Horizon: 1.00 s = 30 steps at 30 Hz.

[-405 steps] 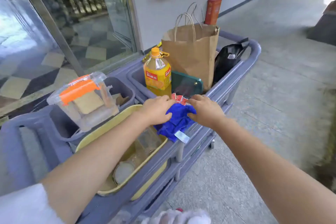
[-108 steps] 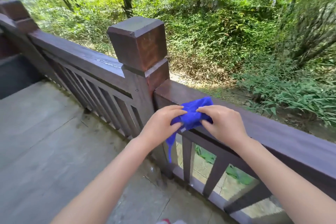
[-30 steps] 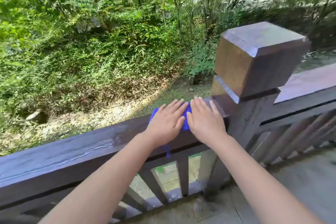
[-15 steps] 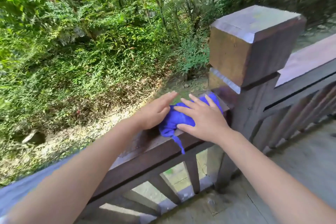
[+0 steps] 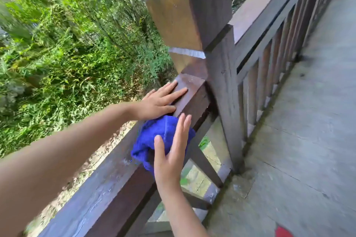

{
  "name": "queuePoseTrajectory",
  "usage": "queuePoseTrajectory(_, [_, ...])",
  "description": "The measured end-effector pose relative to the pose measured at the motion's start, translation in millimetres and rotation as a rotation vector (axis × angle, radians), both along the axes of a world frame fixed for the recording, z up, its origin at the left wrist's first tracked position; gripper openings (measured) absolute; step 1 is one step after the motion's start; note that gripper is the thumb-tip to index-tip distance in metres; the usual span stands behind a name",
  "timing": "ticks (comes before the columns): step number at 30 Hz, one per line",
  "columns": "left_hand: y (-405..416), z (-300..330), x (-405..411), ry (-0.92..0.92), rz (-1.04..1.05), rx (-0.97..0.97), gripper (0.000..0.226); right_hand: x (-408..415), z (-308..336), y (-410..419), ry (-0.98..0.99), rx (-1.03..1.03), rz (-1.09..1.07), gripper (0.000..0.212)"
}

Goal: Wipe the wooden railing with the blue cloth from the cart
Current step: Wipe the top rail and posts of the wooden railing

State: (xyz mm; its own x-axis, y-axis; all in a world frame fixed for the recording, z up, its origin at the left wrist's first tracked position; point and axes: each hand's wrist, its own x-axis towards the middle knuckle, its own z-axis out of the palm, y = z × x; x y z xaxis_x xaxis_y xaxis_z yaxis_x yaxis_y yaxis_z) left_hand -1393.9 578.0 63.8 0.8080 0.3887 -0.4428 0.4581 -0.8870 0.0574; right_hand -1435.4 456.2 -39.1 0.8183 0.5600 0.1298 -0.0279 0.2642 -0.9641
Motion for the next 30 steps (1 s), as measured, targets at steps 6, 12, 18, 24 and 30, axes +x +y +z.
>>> queuePoseTrajectory(6, [-0.9,-5.8,16.8,-0.056,0.032,-0.097,0.055,-4.8,-12.1,12.9,0.206,0.006,-0.054,0.059])
queuePoseTrajectory(12, [1.4,-9.7,13.8,-0.104,-0.005,-0.106,0.055,70.9,-12.5,39.4,0.188,0.060,-0.146,0.071])
queuePoseTrajectory(18, [0.1,-10.3,15.5,-0.121,0.026,-0.074,0.055,106.0,-10.0,50.1,0.187,-0.120,-0.476,0.053])
queuePoseTrajectory(24, [5.2,-14.4,16.0,-0.116,0.041,-0.087,0.060,82.6,-16.1,45.6,-0.064,-0.210,-0.055,0.059])
queuePoseTrajectory(30, [1.3,-12.7,14.5,-0.138,0.042,-0.095,0.067,76.6,17.7,34.8,0.275,-0.039,-0.030,0.067])
